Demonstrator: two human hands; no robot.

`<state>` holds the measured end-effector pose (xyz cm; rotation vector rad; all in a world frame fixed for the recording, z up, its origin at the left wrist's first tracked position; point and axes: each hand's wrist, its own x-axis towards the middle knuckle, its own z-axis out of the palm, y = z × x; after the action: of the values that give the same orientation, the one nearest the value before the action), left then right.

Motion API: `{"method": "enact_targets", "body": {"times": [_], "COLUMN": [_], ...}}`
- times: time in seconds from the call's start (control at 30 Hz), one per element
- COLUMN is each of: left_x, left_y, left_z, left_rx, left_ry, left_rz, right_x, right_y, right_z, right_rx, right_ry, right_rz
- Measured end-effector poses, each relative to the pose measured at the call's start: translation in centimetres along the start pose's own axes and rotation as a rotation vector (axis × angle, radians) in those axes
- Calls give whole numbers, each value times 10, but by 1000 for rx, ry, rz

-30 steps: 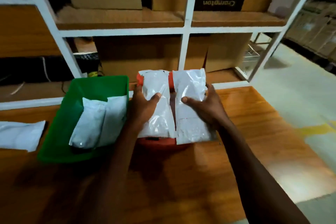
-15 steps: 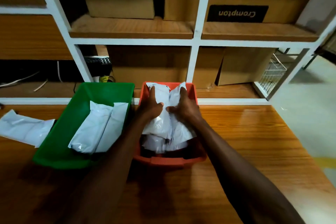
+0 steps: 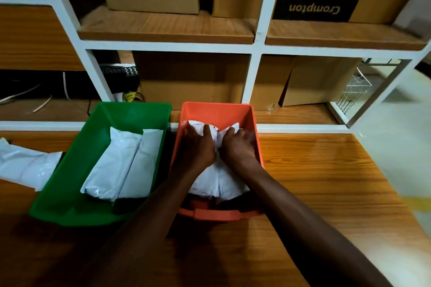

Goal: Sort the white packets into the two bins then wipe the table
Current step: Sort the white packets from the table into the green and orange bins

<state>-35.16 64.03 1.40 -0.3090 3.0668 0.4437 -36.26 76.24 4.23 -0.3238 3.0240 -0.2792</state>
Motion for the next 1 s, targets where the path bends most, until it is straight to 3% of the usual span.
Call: {"method": "enact_targets", "body": {"times": [0.1, 0.2, 0.37, 0.47, 0.57, 0.7, 0.8, 0.9, 1.0], "left_x": [1, -3, -18, -35, -75, -157, -220, -283, -345], "left_y": [-12, -20, -16, -16, -23, -48, -71, -97, -124], "left_z": [0, -1, -10, -21, -45, -73, -72, -52, -36], "left_rx": [100, 178, 209, 47, -286, -574, -604, -737, -767], "left_ry": [20, -238, -227, -138, 41, 275, 423, 455, 484], "left_rz": [180, 146, 143, 199, 274, 215, 144, -32, -198], "right_x": [-9, -23, -35, -46, -80, -142, -189, -233, -270], "right_y": [5, 10, 7, 7, 7, -11, -34, -62, -93], "right_z": [-2, 9, 4, -9, -15, -11, 0, 23, 56], "right_rx": [-9, -85, 23, 211, 483, 783, 877, 903, 1004], "right_ry": [-121, -280, -329, -169, 106, 373, 455, 486, 390], "right_rz": [-111, -173, -144, -114, -109, -156, -192, -259, -269]}}
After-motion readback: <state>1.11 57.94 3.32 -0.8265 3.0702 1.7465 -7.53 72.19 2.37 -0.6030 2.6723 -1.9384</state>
